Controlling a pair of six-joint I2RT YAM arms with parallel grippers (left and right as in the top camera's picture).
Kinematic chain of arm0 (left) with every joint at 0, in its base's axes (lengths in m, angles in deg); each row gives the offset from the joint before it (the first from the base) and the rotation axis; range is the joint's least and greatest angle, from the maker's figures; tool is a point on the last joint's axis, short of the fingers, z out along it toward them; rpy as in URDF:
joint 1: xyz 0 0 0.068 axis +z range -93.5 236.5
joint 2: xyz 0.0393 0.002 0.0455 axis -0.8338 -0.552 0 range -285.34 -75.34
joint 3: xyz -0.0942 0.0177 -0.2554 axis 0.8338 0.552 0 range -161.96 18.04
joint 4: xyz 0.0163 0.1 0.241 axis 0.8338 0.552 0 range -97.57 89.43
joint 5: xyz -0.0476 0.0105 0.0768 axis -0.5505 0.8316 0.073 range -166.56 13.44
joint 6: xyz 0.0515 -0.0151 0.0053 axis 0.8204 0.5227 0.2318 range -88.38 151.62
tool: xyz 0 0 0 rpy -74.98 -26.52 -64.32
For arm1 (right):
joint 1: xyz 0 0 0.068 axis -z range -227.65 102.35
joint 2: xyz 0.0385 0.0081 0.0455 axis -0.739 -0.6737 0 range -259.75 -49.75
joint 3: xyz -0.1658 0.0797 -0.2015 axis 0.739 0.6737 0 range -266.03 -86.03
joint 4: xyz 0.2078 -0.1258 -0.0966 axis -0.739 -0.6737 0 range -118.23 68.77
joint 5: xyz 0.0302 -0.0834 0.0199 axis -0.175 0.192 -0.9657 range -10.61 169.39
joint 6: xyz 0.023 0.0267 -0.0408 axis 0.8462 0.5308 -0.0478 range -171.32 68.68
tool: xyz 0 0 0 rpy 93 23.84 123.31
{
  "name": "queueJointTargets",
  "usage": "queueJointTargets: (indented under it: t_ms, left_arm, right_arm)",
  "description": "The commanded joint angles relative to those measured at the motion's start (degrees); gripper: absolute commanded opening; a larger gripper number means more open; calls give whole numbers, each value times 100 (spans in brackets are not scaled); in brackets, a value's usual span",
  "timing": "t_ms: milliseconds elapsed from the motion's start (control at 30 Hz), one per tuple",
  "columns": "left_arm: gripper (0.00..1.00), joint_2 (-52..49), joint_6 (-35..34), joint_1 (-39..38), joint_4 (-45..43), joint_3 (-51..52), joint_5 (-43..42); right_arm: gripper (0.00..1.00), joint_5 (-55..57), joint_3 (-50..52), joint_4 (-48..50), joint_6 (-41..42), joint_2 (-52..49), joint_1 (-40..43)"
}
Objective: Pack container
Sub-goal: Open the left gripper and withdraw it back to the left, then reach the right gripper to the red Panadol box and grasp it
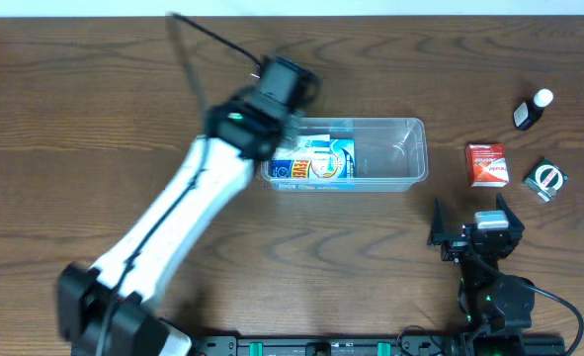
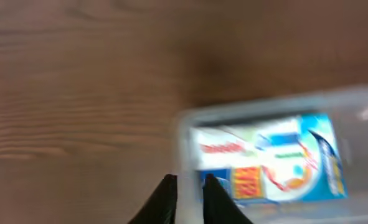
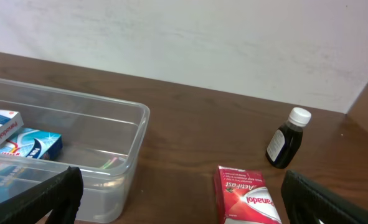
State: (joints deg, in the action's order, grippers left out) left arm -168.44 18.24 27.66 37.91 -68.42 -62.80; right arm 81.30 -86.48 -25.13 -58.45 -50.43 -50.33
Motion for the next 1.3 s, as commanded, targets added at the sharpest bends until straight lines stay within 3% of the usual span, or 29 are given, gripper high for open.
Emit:
queueJointTargets:
  t_ms: [0,33,100,133,433,833,1000,1100,1267]
  left_arm:
    - [47,254,-59,667,149,-122,245]
    - [67,280,-46,883,197,-120,245]
    - [96,291,-22,1285,247,-120,243]
    - [98,289,-22,1478,256,-118,243]
    - [98,289,-24,2509,315,-105,240]
    - [98,289,-24,2592,315,-105,240]
    - [98,289,-24,2592,315,-105,240]
    - [98,289,-24,2592,315,-105,240]
    - [98,289,-24,2592,315,-105,240]
  right_arm:
    - [99,-2,9,-20,-22,31,46]
    - [99,-2,9,-20,-22,31,46]
    - [99,-2,9,-20,-22,31,46]
    - [99,-2,9,-20,-22,31,46]
    - [99,-2,9,-22,-22,31,46]
    - [99,-9,9,74,-20,31,46]
    - [99,-584,-31,448,164,31,48]
    - [99,-7,-446,98,675,-37,79]
    - [99,-85,-1759,-413,728,-951,216]
